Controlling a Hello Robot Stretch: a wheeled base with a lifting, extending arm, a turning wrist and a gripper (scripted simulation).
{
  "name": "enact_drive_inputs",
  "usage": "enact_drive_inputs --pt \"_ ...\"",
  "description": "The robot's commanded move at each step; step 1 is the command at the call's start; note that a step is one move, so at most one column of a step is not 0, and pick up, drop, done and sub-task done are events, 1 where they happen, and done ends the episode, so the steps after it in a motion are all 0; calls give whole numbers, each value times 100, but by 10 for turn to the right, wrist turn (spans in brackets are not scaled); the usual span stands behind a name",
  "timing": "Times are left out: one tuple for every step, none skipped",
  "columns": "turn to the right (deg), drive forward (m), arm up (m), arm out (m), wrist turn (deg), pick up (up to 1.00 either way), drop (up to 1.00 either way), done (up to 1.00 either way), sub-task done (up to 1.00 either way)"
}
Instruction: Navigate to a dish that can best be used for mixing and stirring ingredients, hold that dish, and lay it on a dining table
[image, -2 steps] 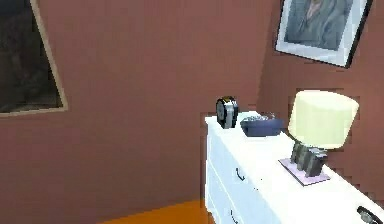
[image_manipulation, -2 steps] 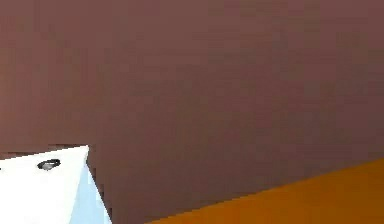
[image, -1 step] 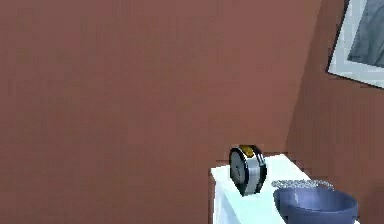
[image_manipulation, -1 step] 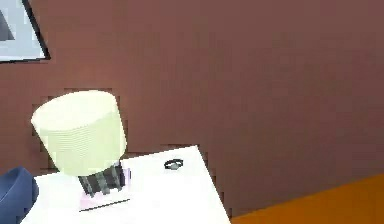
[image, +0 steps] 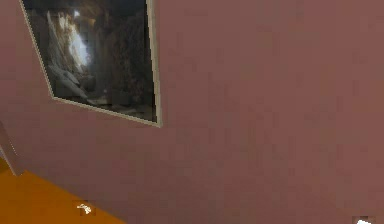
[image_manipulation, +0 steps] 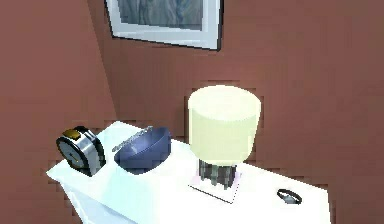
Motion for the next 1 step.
enact_drive_inputs --pt "0 0 50 0 0 0 0 0 0"
